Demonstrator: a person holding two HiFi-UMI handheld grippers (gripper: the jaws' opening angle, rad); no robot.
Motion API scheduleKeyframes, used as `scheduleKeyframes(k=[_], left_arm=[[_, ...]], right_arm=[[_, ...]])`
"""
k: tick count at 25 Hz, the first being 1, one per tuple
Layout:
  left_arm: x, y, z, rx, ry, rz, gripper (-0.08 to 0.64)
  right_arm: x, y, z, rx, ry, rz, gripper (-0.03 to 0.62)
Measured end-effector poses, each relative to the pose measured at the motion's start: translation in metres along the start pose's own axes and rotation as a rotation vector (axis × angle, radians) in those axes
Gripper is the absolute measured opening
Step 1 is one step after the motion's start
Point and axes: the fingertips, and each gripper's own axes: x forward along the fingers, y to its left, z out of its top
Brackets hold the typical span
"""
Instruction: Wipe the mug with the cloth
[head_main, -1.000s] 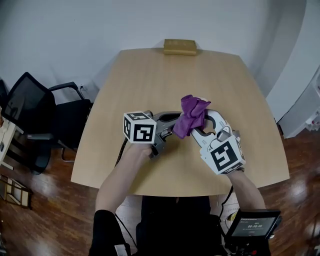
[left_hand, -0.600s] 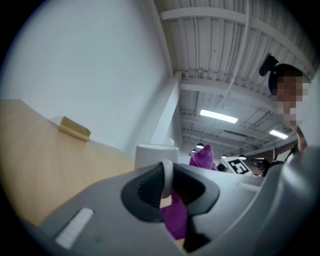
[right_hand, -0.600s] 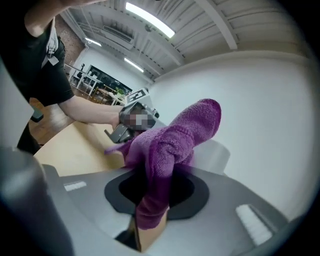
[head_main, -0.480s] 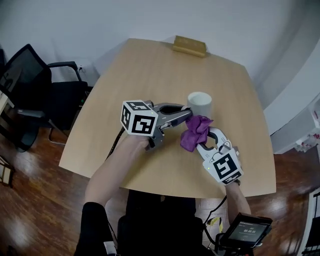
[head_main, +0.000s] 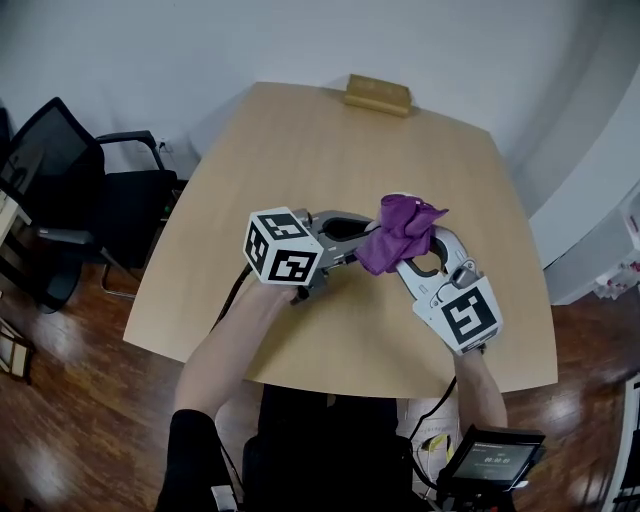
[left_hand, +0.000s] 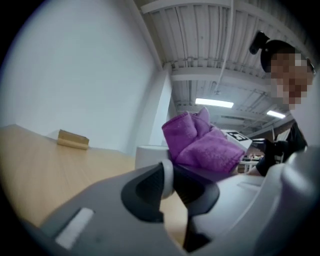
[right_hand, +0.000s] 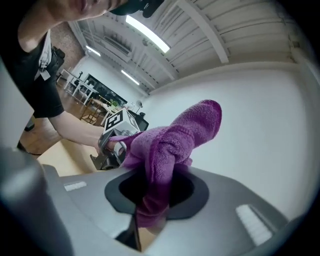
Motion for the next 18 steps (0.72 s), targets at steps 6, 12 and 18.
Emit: scheduleKeyframes(k=[6,12,18], left_arm=[[-0.004,0.006,0.000,-0.032,-0.021,-0.015,0.067],[-0.012,0.011,0.007,-0.030,-0.055,0.007,0.066],[-0.010,0.009,0.003,0.017,-0.020,0.002,0.066]], right_arm=[[-0.004,0.016,-0.033,0.077,0.056,0.055,0.080],[-0.012,0.040,-0.064,0.071,0.147,0.108,0.080],[-0.015,-0.006,0.016,0.034,-0.031,-0.031,0.081]])
